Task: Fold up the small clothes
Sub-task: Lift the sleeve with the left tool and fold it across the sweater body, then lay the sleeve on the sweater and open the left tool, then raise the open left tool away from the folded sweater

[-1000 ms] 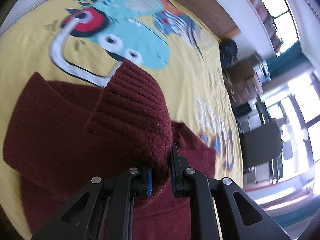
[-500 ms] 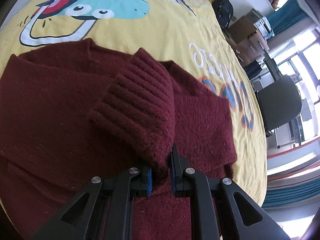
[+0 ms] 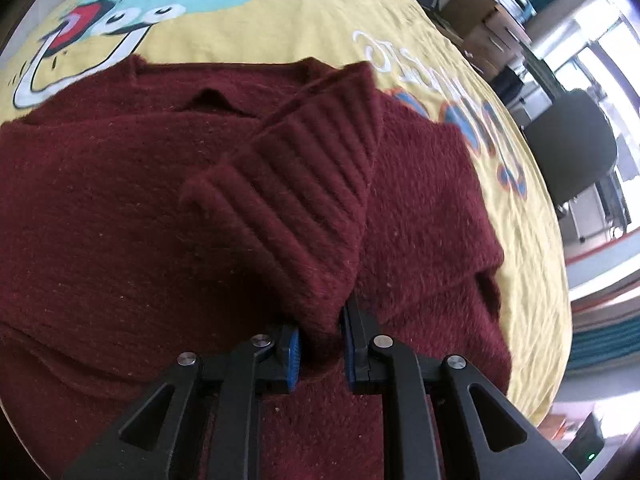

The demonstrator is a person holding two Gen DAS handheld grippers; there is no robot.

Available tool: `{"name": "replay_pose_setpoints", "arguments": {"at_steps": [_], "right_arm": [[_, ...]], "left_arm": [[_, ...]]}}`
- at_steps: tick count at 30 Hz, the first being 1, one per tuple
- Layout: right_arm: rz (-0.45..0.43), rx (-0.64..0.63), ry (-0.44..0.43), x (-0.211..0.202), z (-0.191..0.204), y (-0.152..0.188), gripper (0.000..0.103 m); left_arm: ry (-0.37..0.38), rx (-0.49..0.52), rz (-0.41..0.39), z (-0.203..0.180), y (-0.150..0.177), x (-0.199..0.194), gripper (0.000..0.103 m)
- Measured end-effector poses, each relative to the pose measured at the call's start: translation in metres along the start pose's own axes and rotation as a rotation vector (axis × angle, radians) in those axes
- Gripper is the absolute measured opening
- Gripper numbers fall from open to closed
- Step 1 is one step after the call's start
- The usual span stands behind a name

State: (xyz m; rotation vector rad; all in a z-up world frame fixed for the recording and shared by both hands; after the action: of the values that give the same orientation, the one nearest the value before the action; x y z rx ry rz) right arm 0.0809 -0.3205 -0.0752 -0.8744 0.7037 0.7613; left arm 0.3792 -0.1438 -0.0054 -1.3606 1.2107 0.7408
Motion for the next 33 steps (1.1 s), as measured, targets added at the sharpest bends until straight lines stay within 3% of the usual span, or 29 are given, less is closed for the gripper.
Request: {"name": "replay_pose_setpoints", "arguments": {"at_steps": [2,8,11,15,19,28,30,33], "right_arm": [[0.000,0.007,-0.001,0.000,-0.002,0.000,0.045],[0.002,0.010,-0.003,0.002,-0.003,0.000,0.045],[0.006,0.009,-0.006,0.003,-0.003,0.000,0.045],[0.005,0.012,-0.009,0.004,-0.004,0.001,0.045],[0.009,0.022,-0.012,0.006,-0.006,0.000,0.045],[0.015,0.021,-0.016,0.007,-0.007,-0.001,0.045],[0.015,0.022,-0.017,0.008,-0.007,-0.001,0.045],[0.015,0.022,-0.018,0.008,-0.008,0.000,0.045]], "left_arm": [[0.013,0.023,0.000,-0.004,0.004,-0.002,0.024],[0.049,0.077,-0.036,-0.020,0.011,-0.014,0.035],[0.012,0.088,-0.095,-0.017,0.013,-0.021,0.036],[-0.121,0.103,-0.143,-0.010,0.015,-0.012,0.038],[-0.074,0.066,-0.104,-0.004,0.029,0.001,0.038],[0.085,0.142,-0.109,-0.021,0.049,-0.020,0.043],[0.081,0.137,-0.136,-0.016,0.047,-0.029,0.043],[0.000,0.119,-0.186,-0.010,0.035,-0.028,0.043]]}}
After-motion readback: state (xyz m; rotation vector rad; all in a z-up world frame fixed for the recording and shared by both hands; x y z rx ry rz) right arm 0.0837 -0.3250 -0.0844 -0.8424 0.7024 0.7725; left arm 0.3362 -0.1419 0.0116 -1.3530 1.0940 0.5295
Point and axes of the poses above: each gripper's, at about its wrist camera, not at the fingertips, and x roughly the way its jaws point, z to its left, y to its underside, the point moved 1 cm from there along x, roughly the way its jaws point, and after that the axes turned 9 degrees about -y, right-handed, at the moved point
